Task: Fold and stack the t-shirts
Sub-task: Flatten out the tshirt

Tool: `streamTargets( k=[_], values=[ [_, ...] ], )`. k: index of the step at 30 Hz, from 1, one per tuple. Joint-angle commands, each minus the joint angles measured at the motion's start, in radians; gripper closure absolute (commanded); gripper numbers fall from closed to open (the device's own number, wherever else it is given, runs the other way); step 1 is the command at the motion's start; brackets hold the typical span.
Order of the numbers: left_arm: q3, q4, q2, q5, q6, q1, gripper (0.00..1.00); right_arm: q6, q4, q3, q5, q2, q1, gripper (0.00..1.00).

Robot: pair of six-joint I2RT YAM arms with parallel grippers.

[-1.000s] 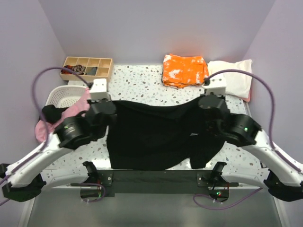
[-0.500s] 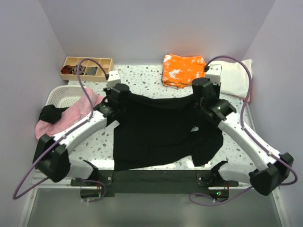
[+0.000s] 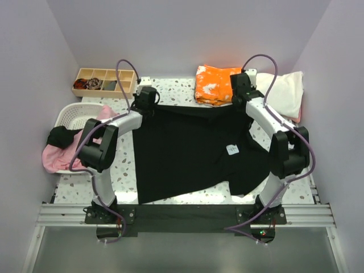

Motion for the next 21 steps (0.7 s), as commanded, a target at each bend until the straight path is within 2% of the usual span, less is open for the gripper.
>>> streamTargets(
  k=[1, 5, 8, 9, 10, 11, 12, 15, 16, 17, 20, 21],
  values=[
    [0.096, 0.100, 0.068, 0.042, 0.070, 0.016, 1.00, 0.019, 0.018, 0.136, -0.094, 0.108, -0.057, 0.99],
    [0.129, 0.060, 0.113, 0.094, 0.067, 0.017, 1.00, 0.009, -0.014, 0.201, -0.117, 0.186, -0.082, 0.99],
    [0.118, 0.028, 0.122, 0.119, 0.025, 0.016, 1.00, -0.014, -0.032, 0.248, -0.143, 0.253, -0.097, 0.93],
    [0.112, 0.023, 0.125, 0.124, 0.007, 0.016, 1.00, -0.023, -0.042, 0.265, -0.151, 0.271, -0.108, 0.83],
    [0.100, 0.008, 0.128, 0.121, -0.007, 0.016, 1.00, -0.021, -0.055, 0.306, -0.149, 0.289, -0.110, 0.77],
    [0.089, 0.009, 0.131, 0.115, -0.016, 0.016, 1.00, -0.021, -0.066, 0.319, -0.139, 0.306, -0.111, 0.66],
    [0.080, 0.012, 0.133, 0.108, -0.019, 0.016, 1.00, -0.026, -0.066, 0.325, -0.129, 0.321, -0.116, 0.26],
    [0.080, -0.029, 0.135, 0.098, -0.045, 0.019, 0.88, -0.037, -0.051, 0.324, -0.122, 0.309, -0.122, 0.24],
    [0.080, -0.029, 0.131, 0.098, -0.041, 0.019, 0.75, -0.040, -0.043, 0.304, -0.129, 0.276, -0.125, 0.23],
    [0.081, -0.034, 0.122, 0.104, -0.038, 0.019, 0.70, -0.038, -0.036, 0.294, -0.143, 0.257, -0.123, 0.22],
    [0.101, -0.078, 0.108, 0.139, -0.036, 0.019, 0.65, -0.020, -0.065, 0.299, -0.238, 0.209, -0.125, 0.19],
    [0.112, -0.099, 0.111, 0.148, -0.044, 0.019, 0.65, 0.004, -0.122, 0.310, -0.264, 0.209, -0.126, 0.19]
  ],
)
